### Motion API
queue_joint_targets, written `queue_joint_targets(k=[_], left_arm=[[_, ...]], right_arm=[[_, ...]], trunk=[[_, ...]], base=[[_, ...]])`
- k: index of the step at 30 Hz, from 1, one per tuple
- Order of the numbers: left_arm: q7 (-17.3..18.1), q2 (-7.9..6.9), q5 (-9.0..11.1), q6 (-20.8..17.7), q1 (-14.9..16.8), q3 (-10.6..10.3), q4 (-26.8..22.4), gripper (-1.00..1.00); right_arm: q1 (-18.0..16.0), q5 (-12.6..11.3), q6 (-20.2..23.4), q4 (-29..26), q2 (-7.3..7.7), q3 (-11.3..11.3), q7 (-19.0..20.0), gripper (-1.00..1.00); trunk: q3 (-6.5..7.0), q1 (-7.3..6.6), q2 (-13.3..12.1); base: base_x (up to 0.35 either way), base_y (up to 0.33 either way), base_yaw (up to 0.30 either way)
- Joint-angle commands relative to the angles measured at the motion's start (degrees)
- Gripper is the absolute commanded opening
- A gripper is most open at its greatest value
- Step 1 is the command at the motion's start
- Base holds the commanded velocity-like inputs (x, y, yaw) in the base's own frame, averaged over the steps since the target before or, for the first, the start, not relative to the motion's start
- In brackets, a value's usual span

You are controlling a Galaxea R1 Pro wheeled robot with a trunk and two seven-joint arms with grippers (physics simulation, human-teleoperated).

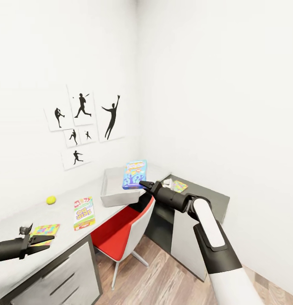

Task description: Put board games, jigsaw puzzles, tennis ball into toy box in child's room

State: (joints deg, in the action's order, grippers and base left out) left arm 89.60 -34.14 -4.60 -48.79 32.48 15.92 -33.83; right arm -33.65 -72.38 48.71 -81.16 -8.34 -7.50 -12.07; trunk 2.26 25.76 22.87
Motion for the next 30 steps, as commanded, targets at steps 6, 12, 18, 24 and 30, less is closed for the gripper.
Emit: queue_joint_targets(k=[6, 12, 18, 24, 30], left_arm=[[0.40, 0.04, -0.50, -0.60, 0.04, 0.18, -0.01, 1.00], [0.40, 0.04, -0.50, -0.60, 0.04, 0.17, -0.01, 1.00], [0.40, 0.02, -0.50, -0.60, 0.04, 0.22, -0.01, 1.00], [0.40, 0.02, -0.50, -0.60, 0.04, 0.21, -0.01, 1.00], [0.40, 0.03, -0.50, -0.60, 0.04, 0.19, -0.01, 1.00]], right_arm=[[-0.02, -0.81, 0.06, -0.09, -0.01, 0.02, -0.59, -1.00], [0.05, -0.67, 0.10, -0.14, -0.01, 0.00, -0.59, -1.00], [0.07, -0.57, 0.07, -0.14, -0.01, -0.01, -0.59, -1.00], [0.07, -0.57, 0.06, -0.14, -0.05, -0.05, -0.59, -1.00], [-0.07, -0.41, 0.02, -0.07, -0.21, -0.06, -0.72, -1.00]], trunk=[[0.01, 0.02, 0.04], [0.02, 0.02, 0.04], [0.02, 0.02, 0.04], [0.09, 0.02, 0.04], [0.18, 0.02, 0.04]], base=[[0.000, 0.000, 0.274], [0.000, 0.000, 0.078], [0.000, 0.000, 0.002], [0.000, 0.000, 0.152], [0.000, 0.000, 0.268]])
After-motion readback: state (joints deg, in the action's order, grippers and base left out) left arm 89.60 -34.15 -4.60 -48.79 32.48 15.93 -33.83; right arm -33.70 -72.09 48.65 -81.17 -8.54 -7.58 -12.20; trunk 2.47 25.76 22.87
